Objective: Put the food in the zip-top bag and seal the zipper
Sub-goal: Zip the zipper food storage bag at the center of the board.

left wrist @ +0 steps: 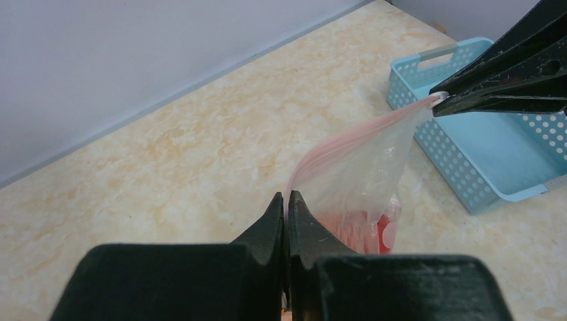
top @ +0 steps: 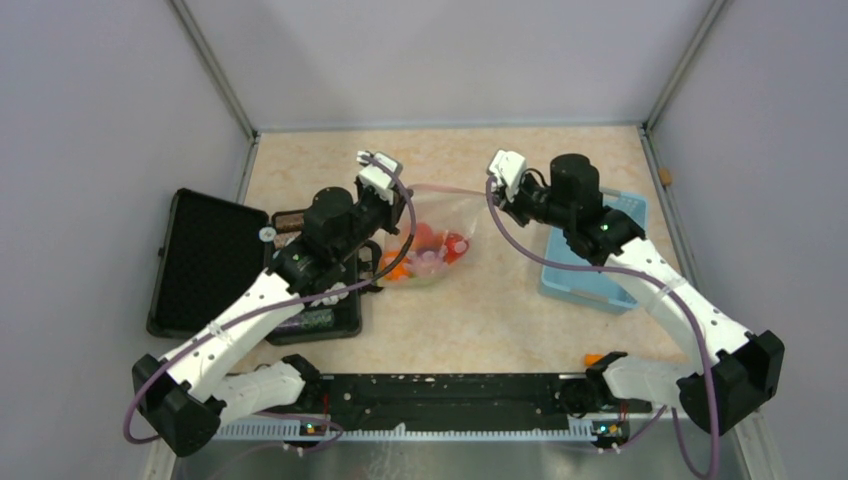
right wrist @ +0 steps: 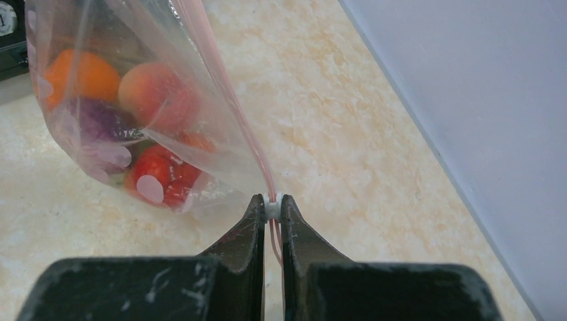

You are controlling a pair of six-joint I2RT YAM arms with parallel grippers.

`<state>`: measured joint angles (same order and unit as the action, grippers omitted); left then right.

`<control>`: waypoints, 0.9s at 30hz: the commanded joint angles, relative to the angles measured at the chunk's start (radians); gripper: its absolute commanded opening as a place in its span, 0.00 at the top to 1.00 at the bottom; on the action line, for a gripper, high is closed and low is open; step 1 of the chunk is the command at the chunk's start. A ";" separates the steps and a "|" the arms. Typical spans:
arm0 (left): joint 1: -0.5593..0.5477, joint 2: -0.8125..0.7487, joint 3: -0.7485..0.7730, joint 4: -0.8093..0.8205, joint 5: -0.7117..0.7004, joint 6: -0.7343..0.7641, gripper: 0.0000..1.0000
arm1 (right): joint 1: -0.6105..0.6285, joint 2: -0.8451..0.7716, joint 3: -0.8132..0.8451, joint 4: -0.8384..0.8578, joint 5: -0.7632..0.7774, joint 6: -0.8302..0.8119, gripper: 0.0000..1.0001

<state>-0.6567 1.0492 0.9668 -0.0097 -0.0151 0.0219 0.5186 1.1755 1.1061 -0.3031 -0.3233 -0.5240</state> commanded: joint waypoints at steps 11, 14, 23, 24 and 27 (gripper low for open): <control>0.023 -0.057 0.014 0.071 -0.145 -0.015 1.00 | -0.043 0.024 -0.003 -0.028 0.182 -0.015 1.00; 0.024 -0.053 0.016 0.068 -0.161 -0.015 1.00 | -0.042 0.032 0.001 -0.034 0.188 -0.017 1.00; 0.032 -0.053 0.010 0.059 -0.162 -0.017 1.00 | -0.054 0.033 -0.002 -0.037 0.242 -0.039 1.00; 0.034 -0.051 0.012 0.059 -0.164 -0.017 1.00 | -0.056 0.040 -0.001 -0.041 0.247 -0.039 1.00; 0.033 -0.049 0.013 0.063 -0.157 -0.018 1.00 | -0.061 0.049 0.005 -0.043 0.258 -0.038 1.00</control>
<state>-0.6479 1.0332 0.9665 -0.0235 -0.0948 -0.0013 0.5053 1.2098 1.1061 -0.3031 -0.1905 -0.5423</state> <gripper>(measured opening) 0.005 0.036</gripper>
